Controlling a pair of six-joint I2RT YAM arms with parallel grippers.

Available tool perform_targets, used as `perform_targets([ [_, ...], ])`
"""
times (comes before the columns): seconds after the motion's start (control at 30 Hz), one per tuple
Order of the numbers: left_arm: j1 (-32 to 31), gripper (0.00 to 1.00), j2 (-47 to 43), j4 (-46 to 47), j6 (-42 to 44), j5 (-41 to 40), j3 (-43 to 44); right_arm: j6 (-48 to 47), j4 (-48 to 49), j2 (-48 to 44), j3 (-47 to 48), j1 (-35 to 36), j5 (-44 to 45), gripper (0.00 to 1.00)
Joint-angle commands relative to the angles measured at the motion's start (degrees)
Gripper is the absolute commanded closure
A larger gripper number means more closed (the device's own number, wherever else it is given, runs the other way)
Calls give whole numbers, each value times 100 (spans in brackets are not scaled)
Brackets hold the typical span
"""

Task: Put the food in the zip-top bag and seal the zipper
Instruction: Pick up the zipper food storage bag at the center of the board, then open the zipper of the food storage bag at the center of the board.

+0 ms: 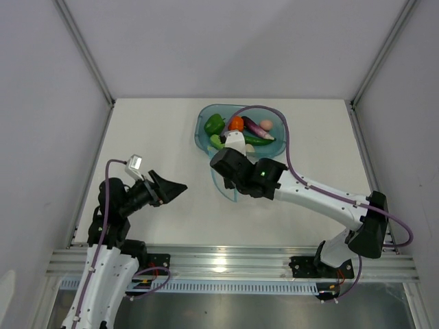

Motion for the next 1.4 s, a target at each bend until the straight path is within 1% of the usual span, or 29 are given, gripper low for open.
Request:
perform_targets([
  [0.0,-166,16,32,298,-307,404,5,-126,543,-183,-84,146,-346,100],
  [0.1,-482,14,67,333,-457,141,101,-170,675,-139,-40,243,-364,100],
  [0.13,-709,14,102,342,-527,53,119,-179,701,-113,-31,270,-364,100],
  [0.2,-947,14,198,360,-615,-246,145,-188,797,-113,-31,348,-390,100],
  [0.27,-1403,15,548,421,-816,-518,119,-188,894,-148,-31,427,-399,100],
  [0.33,-1589,15,724,587,-930,-607,84,-188,947,-174,-40,472,-426,100],
  [0.43,-1844,15,1006,808,-1019,-835,58,-197,983,-236,-49,551,-470,100],
  [0.53,-1898,15,1130,887,-1011,-1020,58,-232,948,-315,-49,639,-408,100],
  [0.7,-1968,16,1534,1036,-1037,-1073,58,-241,1088,-648,-268,674,-504,100],
  [0.8,-2143,22,1727,1177,-1055,-1117,110,-285,1141,-728,-347,674,-557,100],
  [0.9,-2249,33,1781,1160,-976,-1161,189,-372,1176,-798,-365,657,-645,100],
  [1.0,-2284,44,1624,1028,-905,-1266,181,-460,1281,-869,-382,622,-872,100],
  [1.03,-2284,54,1562,967,-827,-1301,233,-469,1307,-886,-409,604,-952,100],
  [1.07,-2284,58,1491,888,-783,-1337,259,-487,1343,-921,-418,586,-1014,100],
  [1.1,-2284,63,1430,617,-730,-1415,312,-513,1395,-930,-426,569,-1128,100],
  [1.13,-2284,74,1299,493,-599,-1459,478,-531,1430,-948,-461,508,-1181,100],
  [1.17,-2284,79,1236,152,-537,-1564,558,-540,1448,-982,-488,472,-1286,100],
  [1.2,-2284,87,1166,-34,-458,-1644,654,-548,1483,-1000,-514,446,-1348,100],
  [1.23,-2276,100,1035,-245,-318,-1714,829,-540,1527,-1018,-549,359,-1427,100],
  [1.27,-2284,99,964,-456,-247,-1811,1022,-540,1554,-1070,-619,314,-1558,100],
  [1.3,-2284,99,902,-858,-115,-1986,1120,-531,1580,-1097,-672,279,-1620,100],
  [1.37,-2284,99,718,-1221,-44,-2180,1392,-478,1703,-1150,-821,139,-1909,100],
])
